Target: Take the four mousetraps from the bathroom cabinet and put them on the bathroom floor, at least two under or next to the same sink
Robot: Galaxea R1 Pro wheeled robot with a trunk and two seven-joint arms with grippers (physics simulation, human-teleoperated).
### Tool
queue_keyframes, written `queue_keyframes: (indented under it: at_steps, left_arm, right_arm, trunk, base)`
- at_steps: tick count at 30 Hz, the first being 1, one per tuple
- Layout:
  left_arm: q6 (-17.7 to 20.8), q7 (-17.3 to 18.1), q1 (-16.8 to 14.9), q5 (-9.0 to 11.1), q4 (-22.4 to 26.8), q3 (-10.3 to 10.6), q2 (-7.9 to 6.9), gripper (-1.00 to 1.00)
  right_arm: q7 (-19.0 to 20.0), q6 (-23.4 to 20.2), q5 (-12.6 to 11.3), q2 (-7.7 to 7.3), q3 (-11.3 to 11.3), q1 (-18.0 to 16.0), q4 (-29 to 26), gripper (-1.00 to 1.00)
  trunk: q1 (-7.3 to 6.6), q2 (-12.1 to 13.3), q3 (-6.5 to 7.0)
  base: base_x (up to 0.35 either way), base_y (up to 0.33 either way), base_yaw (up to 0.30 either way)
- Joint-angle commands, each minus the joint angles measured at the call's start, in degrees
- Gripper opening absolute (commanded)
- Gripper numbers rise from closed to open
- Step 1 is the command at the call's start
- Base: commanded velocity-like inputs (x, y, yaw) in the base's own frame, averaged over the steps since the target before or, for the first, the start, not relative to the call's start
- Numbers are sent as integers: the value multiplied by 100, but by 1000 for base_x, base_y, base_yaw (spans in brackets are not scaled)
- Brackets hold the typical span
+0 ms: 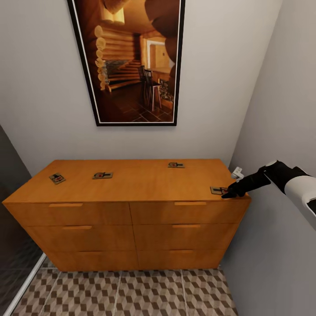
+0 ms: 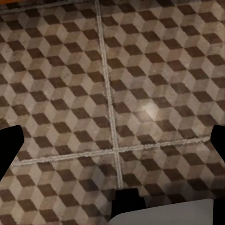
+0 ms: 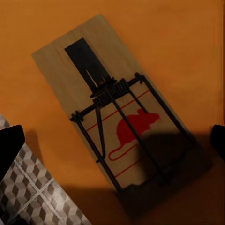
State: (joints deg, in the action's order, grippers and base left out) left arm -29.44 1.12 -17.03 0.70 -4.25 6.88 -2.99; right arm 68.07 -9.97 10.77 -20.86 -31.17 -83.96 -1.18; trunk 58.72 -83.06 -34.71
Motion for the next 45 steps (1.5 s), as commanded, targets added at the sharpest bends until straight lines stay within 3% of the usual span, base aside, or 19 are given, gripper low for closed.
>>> queue_keyframes:
  at_steps: [1, 45]
  left_arm:
    - [-37, 11, -11, 10, -23, 24, 0, 100]
    - [-36, 11, -11, 10, -23, 24, 0, 100]
  right_arm:
    - [10, -49, 79, -9, -125, 2, -5, 100]
    - [12, -49, 80, -15, -120, 2, -5, 100]
  trunk:
    - [0, -2, -7]
    - [0, -2, -7]
  base:
    - [9, -9, 0]
    - [0, -6, 0]
